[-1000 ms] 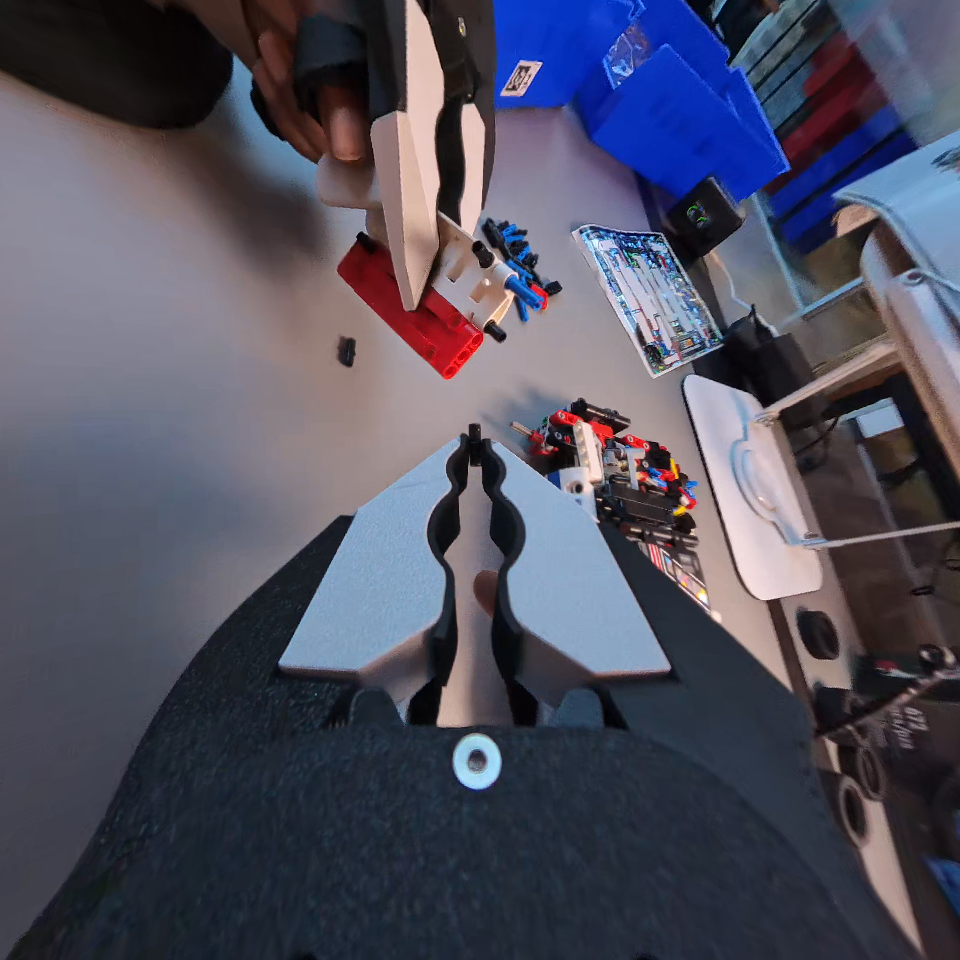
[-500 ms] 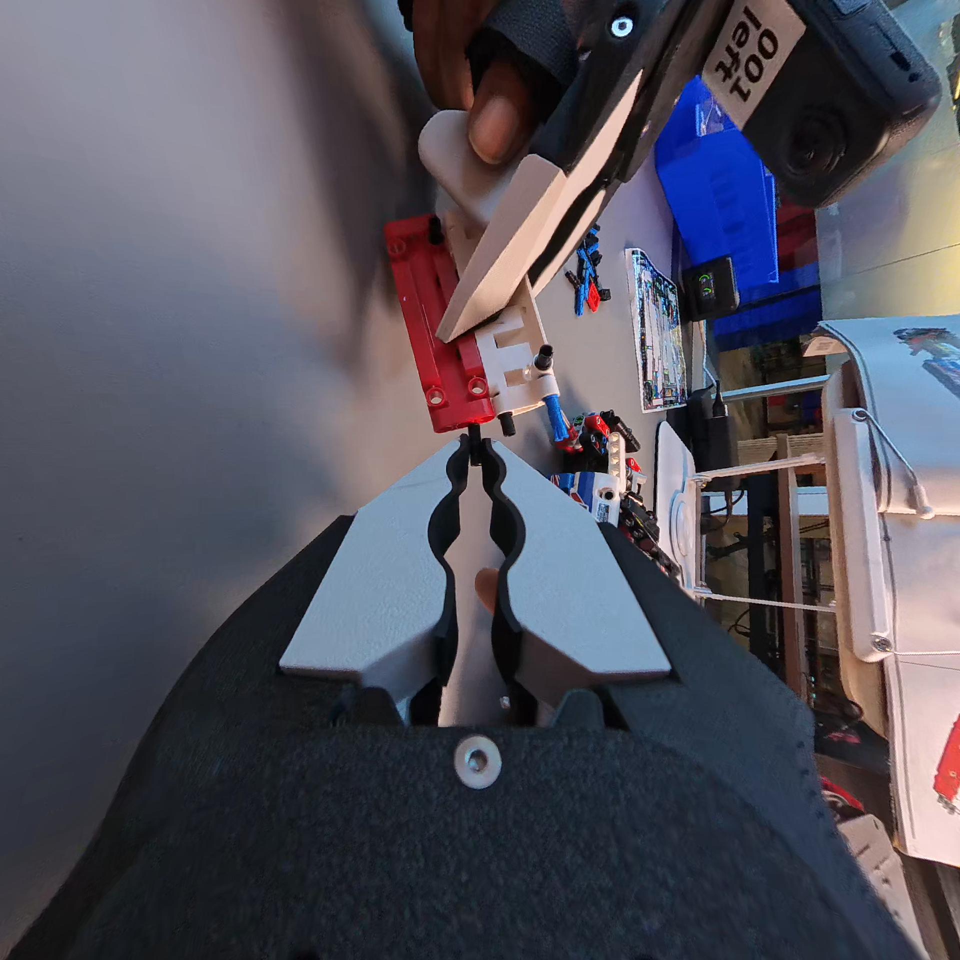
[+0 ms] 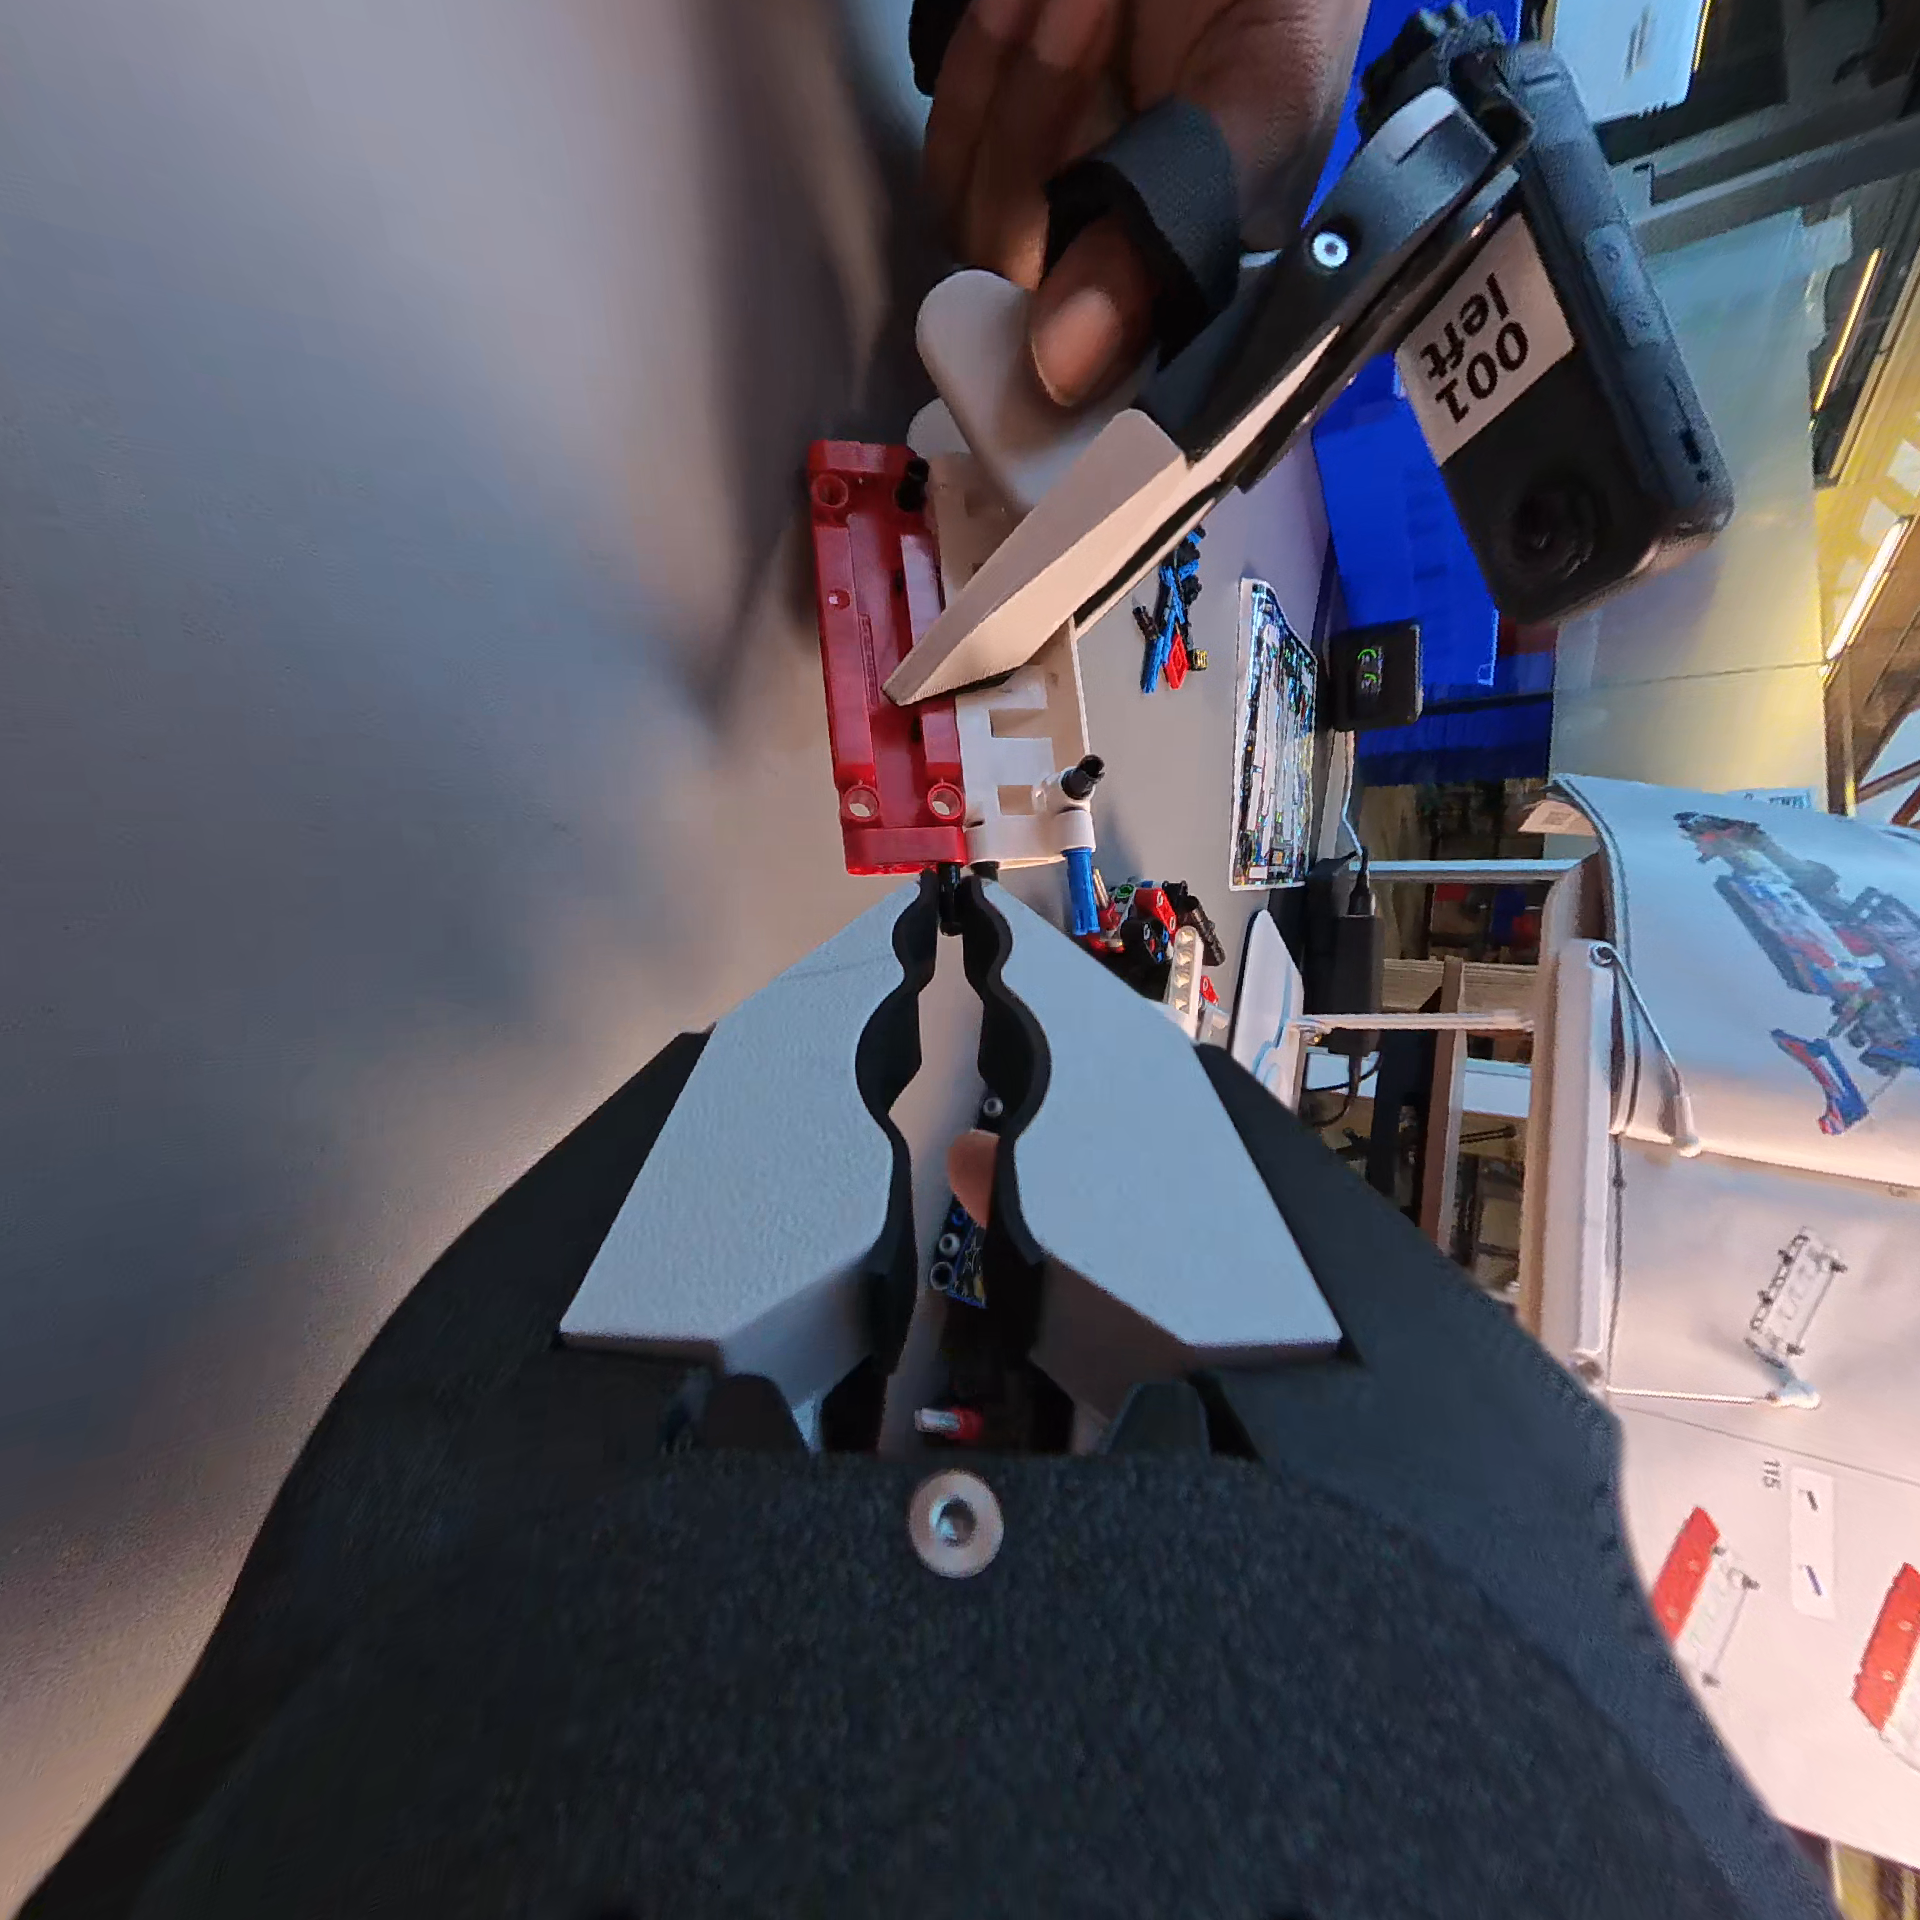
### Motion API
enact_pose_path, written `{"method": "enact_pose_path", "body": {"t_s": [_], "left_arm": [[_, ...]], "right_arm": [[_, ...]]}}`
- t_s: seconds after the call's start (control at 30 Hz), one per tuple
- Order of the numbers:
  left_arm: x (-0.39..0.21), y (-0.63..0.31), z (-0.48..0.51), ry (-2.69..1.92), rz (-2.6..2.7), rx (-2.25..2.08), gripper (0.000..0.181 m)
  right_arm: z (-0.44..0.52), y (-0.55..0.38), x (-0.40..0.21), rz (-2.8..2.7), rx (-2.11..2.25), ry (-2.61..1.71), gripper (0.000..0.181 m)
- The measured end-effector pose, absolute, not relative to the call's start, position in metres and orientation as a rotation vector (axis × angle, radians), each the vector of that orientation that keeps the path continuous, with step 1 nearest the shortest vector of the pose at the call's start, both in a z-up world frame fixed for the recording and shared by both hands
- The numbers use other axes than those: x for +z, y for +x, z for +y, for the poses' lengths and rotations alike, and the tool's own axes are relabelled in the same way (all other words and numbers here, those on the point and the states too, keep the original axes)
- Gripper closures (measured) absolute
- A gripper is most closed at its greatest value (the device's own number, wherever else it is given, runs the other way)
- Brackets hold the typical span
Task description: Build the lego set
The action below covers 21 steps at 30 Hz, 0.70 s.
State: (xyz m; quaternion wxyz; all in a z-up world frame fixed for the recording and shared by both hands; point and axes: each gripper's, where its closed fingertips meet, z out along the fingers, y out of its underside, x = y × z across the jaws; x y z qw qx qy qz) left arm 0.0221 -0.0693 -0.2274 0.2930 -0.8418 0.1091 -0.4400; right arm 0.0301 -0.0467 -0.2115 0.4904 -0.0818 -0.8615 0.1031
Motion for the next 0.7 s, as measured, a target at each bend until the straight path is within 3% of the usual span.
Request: {"method": "enact_pose_path", "body": {"t_s": [0.23,0.47,0.7], "left_arm": [[-0.219,0.035,-0.081,-2.185,0.399,-1.283,0.173],[-0.196,0.045,-0.088,-2.034,0.427,-1.439,0.174],[-0.190,0.044,-0.083,-1.982,0.383,-1.448,0.173]], "right_arm": [[-0.060,0.042,-0.202,-2.111,0.390,-0.062,0.180],[-0.071,0.050,-0.177,-2.117,0.829,-0.324,0.180],[-0.067,0.054,-0.163,-2.095,0.920,-0.466,0.177]]}}
